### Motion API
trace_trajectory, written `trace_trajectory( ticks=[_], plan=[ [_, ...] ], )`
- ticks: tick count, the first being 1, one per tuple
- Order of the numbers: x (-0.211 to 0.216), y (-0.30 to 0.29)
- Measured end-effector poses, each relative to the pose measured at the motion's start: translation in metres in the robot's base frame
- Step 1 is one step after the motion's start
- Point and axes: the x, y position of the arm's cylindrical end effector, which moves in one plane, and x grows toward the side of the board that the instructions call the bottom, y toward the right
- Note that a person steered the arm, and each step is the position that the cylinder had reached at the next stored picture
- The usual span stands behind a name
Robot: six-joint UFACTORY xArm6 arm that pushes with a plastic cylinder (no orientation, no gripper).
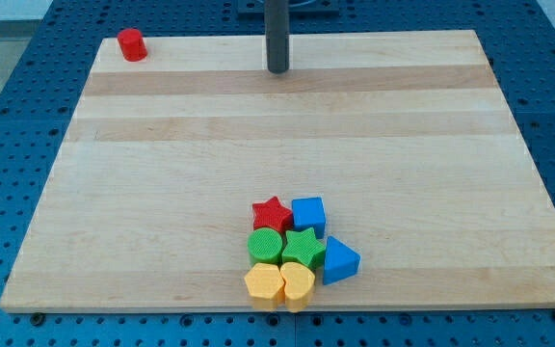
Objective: Push the red circle towards the top left of the board
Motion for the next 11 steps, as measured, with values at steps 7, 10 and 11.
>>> trace_trajectory(
  ticks=[7, 10, 11],
  plan=[
    [-0.058, -0.147],
    [-0.057, -0.229],
    [-0.057, -0.236]
  ],
)
